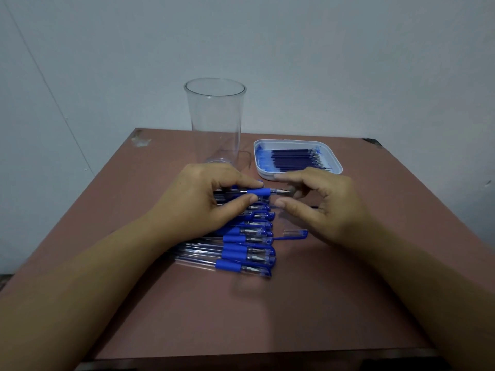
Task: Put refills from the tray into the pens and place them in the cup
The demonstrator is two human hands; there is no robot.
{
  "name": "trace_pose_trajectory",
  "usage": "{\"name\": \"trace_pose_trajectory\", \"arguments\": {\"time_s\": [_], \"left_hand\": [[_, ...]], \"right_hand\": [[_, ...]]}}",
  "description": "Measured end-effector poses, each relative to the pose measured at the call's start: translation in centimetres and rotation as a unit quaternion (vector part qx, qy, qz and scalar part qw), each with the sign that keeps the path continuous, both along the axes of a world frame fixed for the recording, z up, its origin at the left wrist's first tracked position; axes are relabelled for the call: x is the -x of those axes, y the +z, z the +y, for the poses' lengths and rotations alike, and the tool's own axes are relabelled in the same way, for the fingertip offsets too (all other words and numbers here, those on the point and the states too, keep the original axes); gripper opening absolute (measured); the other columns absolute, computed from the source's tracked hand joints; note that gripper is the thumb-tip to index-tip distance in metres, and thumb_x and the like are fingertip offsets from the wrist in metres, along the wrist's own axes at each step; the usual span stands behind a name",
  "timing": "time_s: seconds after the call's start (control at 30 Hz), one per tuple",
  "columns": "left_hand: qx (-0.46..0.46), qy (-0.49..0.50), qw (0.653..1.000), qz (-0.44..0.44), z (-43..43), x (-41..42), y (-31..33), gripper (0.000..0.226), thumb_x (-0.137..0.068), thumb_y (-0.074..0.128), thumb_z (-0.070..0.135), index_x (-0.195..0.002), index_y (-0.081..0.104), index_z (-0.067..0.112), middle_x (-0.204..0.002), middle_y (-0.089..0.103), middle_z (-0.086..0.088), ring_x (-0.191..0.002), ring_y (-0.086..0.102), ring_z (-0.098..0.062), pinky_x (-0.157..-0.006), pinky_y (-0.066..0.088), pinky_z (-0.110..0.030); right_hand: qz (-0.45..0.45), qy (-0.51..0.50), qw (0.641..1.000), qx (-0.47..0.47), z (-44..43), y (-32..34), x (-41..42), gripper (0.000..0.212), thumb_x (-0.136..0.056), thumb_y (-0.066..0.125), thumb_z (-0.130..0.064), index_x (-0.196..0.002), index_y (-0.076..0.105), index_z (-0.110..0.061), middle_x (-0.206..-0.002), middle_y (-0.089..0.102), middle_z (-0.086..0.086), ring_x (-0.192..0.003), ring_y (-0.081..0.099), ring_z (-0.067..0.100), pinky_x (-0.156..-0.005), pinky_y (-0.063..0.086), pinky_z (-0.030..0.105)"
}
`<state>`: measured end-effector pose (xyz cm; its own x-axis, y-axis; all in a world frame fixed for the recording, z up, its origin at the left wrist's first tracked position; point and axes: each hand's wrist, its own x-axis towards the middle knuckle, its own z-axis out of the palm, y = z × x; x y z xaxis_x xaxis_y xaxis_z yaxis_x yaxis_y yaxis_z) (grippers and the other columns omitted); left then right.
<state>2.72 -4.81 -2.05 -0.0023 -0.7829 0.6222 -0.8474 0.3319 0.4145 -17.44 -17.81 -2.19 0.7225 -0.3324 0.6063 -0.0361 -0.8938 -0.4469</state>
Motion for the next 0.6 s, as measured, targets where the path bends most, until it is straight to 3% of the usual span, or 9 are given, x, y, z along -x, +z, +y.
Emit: {"name": "trace_pose_trajectory", "arguments": {"time_s": [0.17, 0.33, 0.5, 0.6], "left_hand": [[-0.004, 0.003, 1.000, 0.000, 0.06, -0.05, -0.11, 0.023, -0.088, 0.068, 0.031, -0.110, 0.074, 0.027, -0.088, 0.070, 0.014, -0.079, 0.065, -0.003, -0.070, 0.050, -0.021], [0.006, 0.004, 0.999, -0.046, -0.01, -0.13, 0.13, 0.026, -0.096, 0.057, 0.035, -0.119, 0.069, 0.030, -0.092, 0.069, 0.016, -0.081, 0.063, -0.001, -0.069, 0.053, -0.030], [0.039, 0.036, 0.990, -0.128, 0.25, 0.10, 0.22, 0.028, -0.096, 0.054, 0.039, -0.115, 0.071, 0.027, -0.086, 0.066, 0.014, -0.077, 0.050, 0.005, -0.064, 0.048, -0.022], [0.062, 0.061, 0.980, -0.181, 0.31, 0.36, 0.29, 0.026, -0.095, 0.057, 0.042, -0.108, 0.073, 0.028, -0.082, 0.066, 0.013, -0.073, 0.057, -0.004, -0.057, 0.043, -0.020]], "right_hand": [[-0.002, -0.002, 0.999, 0.054, 0.16, 0.13, -0.19, 0.009, -0.088, 0.070, -0.017, -0.097, 0.070, -0.013, -0.085, 0.065, -0.009, -0.079, 0.058, 0.002, -0.073, 0.043, 0.011], [-0.014, -0.017, 0.999, 0.045, 0.31, 0.08, -0.12, 0.023, -0.088, 0.069, -0.021, -0.108, 0.068, -0.011, -0.090, 0.065, -0.008, -0.082, 0.058, -0.001, -0.076, 0.042, 0.006], [-0.008, -0.027, 0.997, 0.074, 0.35, 0.12, -0.22, 0.011, -0.092, 0.064, -0.021, -0.096, 0.070, -0.013, -0.084, 0.060, -0.013, -0.078, 0.053, -0.003, -0.074, 0.038, 0.005], [-0.008, -0.026, 0.997, 0.071, 0.51, -0.01, -0.27, 0.014, -0.091, 0.066, -0.022, -0.100, 0.070, -0.012, -0.086, 0.062, -0.012, -0.080, 0.055, 0.001, -0.074, 0.040, 0.006]]}}
